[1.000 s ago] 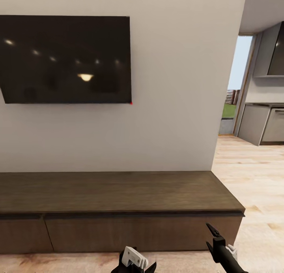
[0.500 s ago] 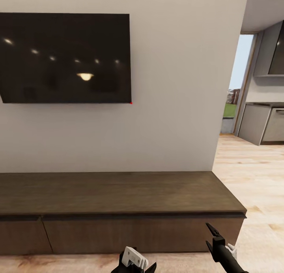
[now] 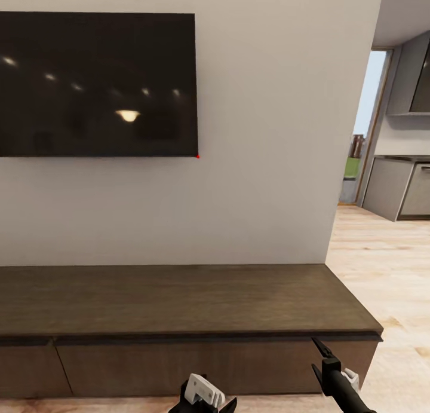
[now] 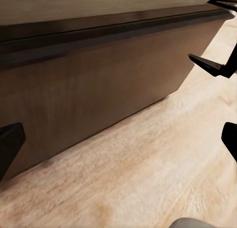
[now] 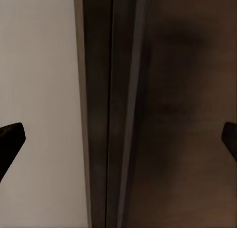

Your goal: Place each of the two pumpkins and all three candles from the living room inside a cabinet in the living room (use any cabinet), then make sure every cabinet is closed, and position the cauldron so it is next to a table in the living room.

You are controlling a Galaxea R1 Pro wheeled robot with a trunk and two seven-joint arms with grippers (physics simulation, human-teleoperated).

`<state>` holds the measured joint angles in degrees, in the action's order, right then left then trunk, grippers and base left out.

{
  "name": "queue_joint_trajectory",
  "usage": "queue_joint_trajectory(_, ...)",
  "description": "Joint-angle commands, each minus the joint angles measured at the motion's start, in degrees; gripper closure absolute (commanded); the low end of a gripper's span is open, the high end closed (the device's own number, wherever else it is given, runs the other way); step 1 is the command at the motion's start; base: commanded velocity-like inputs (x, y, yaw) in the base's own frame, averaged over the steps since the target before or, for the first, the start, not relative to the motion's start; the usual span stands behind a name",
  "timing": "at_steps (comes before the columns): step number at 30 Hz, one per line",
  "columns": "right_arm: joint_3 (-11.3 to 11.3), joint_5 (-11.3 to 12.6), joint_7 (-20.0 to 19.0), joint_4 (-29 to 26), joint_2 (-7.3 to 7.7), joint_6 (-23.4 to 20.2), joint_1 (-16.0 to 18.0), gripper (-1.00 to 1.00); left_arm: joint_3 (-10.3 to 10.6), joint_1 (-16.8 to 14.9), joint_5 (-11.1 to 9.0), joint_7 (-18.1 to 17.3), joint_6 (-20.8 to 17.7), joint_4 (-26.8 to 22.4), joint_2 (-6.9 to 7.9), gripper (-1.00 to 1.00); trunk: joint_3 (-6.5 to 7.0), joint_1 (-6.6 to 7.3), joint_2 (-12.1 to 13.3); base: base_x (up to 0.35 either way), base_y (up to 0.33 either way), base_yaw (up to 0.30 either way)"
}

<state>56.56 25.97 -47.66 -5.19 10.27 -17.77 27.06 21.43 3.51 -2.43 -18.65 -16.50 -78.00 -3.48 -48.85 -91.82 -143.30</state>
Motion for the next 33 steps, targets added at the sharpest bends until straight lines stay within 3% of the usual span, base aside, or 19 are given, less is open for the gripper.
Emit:
queue_joint_trajectory(1, -0.14, 0.58, -0.06, 0.01, 0.02, -0.51, 0.01, -1.0, -0.08, 0.01, -0.25, -0.17, -0.45, -0.08, -0.03, -1.0, -0.05, -0.01, -0.02, 0.164, -0.017, 0.0)
queue_joint_trajectory(33, -0.14, 0.58, 0.02, 0.06, 0.09, -0.51, 0.01, -1.0, -0.08, 0.01, -0.64, -0.16, -0.4, -0.17, 0.04, -1.0, -0.05, -0.01, -0.02, 0.025, -0.006, 0.0)
